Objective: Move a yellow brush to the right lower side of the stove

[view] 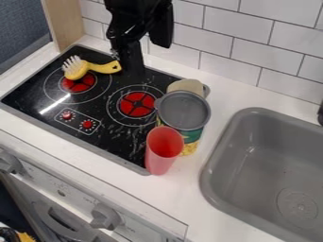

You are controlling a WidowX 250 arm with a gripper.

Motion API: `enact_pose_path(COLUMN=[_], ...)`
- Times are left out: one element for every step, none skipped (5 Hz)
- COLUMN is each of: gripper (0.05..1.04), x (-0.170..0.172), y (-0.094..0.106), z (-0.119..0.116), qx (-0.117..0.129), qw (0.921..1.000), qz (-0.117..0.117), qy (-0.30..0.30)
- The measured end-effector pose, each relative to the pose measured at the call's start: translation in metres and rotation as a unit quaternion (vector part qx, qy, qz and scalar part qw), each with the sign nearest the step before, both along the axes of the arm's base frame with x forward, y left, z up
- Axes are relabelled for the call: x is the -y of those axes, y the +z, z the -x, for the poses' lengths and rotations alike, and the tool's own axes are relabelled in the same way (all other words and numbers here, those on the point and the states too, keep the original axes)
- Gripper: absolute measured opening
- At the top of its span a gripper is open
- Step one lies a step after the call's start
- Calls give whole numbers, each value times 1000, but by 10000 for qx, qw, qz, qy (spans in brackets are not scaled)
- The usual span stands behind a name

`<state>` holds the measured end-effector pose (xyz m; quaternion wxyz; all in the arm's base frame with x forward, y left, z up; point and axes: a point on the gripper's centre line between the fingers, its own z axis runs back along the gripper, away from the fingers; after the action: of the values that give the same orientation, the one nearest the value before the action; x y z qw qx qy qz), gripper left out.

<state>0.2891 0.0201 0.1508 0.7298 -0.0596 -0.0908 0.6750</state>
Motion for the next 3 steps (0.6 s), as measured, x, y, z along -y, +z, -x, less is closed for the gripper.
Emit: enact_pose_path(gripper=[1001, 1001, 1001], x=[1, -10, -28], y=[-9, -22, -31], z=[-1, -16, -28], qx=[-157, -287, -271], qw=[9998, 9979, 9929], qz=[55, 225, 292], qy=[55, 542, 1125])
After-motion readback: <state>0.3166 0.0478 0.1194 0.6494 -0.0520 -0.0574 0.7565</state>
